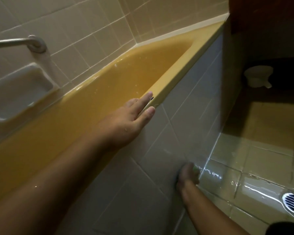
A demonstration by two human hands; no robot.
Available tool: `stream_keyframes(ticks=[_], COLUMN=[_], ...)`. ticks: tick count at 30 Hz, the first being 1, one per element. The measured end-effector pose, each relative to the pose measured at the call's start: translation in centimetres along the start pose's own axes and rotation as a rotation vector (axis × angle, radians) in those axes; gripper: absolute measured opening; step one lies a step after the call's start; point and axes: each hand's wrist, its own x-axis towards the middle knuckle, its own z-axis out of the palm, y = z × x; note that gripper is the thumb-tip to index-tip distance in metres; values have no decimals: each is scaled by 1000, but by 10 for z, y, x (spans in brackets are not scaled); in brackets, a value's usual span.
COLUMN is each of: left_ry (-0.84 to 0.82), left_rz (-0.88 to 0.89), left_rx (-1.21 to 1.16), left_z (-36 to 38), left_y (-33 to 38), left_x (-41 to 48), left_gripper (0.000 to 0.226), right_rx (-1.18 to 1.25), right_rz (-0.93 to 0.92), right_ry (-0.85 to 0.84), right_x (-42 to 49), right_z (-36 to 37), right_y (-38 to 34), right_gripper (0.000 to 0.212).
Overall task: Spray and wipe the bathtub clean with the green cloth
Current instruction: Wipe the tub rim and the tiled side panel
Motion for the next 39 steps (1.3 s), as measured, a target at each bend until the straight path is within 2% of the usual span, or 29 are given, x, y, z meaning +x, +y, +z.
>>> stream_keyframes(ticks=[2, 4, 7, 9, 12, 14, 15, 17, 20, 23, 25, 28, 31, 33, 34, 37, 39], left_ry=[11, 16, 37, 48, 74, 67, 59, 43, 14, 10, 21, 19, 28, 27, 24, 28, 51], left_rz=[-22, -44, -37, -37, -48, -60, -78, -114, -125, -114, -95, -74, -60, -60, -61, -62, -60], left_rx=[0, -16, -59, -98, -163, -143, -114, -50, 10, 45, 47, 45, 48, 42, 40, 41, 11], left_z=[1, 1, 1, 0, 0, -1, -1, -1, 0, -1, 0, 2, 3, 3, 4, 3, 3], left_y=[6, 8, 6, 7, 9, 15, 19, 26, 33, 32, 31, 27, 25, 25, 26, 29, 30], left_x=[4, 9, 18, 21, 22, 22, 22, 24, 30, 40, 47, 55, 59, 59, 59, 56, 54], left_gripper=[72, 75, 79, 82, 100, 91, 86, 85, 88, 94, 95, 95, 96, 100, 103, 114, 120], right_rx=[-96, -99, -110, -124, -208, -255, -263, -254, -237, -312, -342, -282, -134, -80, -77, -73, -65], right_rz=[-171, -381, -883, -1259, -1666, -1773, -1739, -1552, -1170, -765, -518, -272, -31, -10, -64, -387, -735], right_ry=[34, -12, -132, -239, -362, -391, -400, -377, -334, -291, -260, -229, -155, -81, -42, 3, -78], right_x=[-59, -107, -165, -196, -194, -167, -149, -112, -59, -10, 23, 56, 63, 41, 20, -62, -121], right_z=[-9, -13, -16, -25, -40, -43, -43, -44, -46, -42, -43, -42, -28, -16, -14, -11, -14], right_y=[-56, -99, -136, -153, -167, -168, -163, -142, -102, -73, -50, -15, -10, -37, -57, -121, -149], right_gripper=[60, 60, 70, 69, 66, 65, 65, 65, 68, 79, 69, 63, 73, 84, 81, 60, 60])
